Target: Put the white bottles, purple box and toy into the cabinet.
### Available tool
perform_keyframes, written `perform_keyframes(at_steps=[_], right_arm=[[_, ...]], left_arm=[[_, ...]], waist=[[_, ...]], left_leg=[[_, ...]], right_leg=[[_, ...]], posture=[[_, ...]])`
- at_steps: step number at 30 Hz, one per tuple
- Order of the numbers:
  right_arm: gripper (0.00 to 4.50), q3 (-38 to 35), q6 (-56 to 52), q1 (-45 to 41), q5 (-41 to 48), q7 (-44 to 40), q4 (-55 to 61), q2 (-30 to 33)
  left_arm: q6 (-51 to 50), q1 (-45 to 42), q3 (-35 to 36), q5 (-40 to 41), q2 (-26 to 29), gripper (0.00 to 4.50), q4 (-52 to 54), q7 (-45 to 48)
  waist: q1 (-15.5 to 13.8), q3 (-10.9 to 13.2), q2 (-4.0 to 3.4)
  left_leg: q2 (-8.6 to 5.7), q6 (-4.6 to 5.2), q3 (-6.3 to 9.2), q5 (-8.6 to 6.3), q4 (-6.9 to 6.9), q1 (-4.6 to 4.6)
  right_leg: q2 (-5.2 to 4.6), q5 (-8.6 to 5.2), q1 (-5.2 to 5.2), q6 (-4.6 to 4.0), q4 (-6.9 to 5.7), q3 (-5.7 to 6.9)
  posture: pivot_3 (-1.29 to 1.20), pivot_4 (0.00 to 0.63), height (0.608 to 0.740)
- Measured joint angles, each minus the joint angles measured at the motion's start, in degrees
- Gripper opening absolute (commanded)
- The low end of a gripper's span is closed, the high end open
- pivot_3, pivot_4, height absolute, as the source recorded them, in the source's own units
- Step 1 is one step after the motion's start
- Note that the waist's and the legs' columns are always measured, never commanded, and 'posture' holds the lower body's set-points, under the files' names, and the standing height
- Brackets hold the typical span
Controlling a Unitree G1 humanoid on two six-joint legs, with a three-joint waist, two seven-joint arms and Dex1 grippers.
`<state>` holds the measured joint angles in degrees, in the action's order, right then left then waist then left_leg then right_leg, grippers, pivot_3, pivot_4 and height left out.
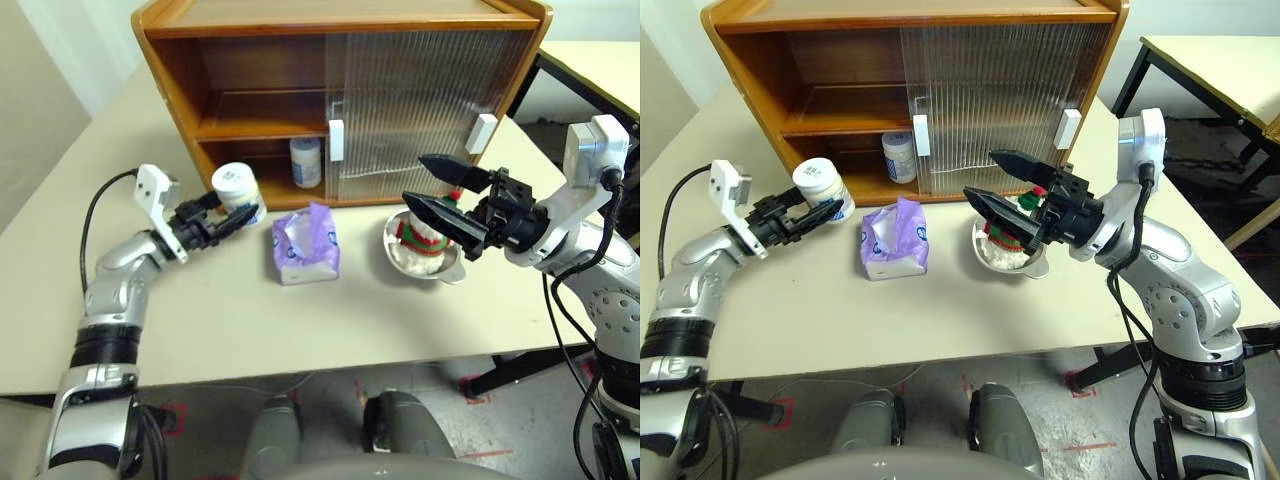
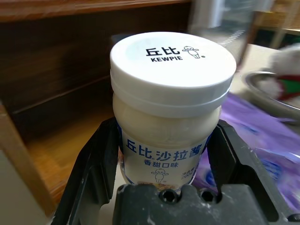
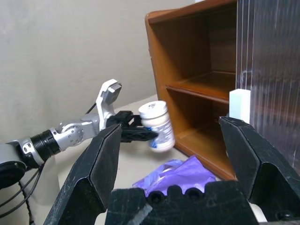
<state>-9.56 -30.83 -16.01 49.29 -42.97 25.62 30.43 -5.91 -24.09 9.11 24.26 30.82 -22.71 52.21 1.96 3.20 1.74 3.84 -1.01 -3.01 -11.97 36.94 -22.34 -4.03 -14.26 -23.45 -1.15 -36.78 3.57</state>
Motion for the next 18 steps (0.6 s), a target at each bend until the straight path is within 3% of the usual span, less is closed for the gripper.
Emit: perform_keyframes(at_steps=[18], right_arm=[[4.5,-0.27,0.07,1.99,0.01,1.55,1.62,0.05]], left_arm=[[1.29,-6.41,0.35,-6.71,-7.69,3.06,-9.92,-17.29]], waist=[[0.23,-0.05,0.14]], left_leg=[[-0.02,-0.02,0.0,-0.01,0.04,0.01]], right_leg=[[0.02,0.02,0.01,0.03,-0.01,-0.01]], posture=[[-0.09,0.0,0.74]])
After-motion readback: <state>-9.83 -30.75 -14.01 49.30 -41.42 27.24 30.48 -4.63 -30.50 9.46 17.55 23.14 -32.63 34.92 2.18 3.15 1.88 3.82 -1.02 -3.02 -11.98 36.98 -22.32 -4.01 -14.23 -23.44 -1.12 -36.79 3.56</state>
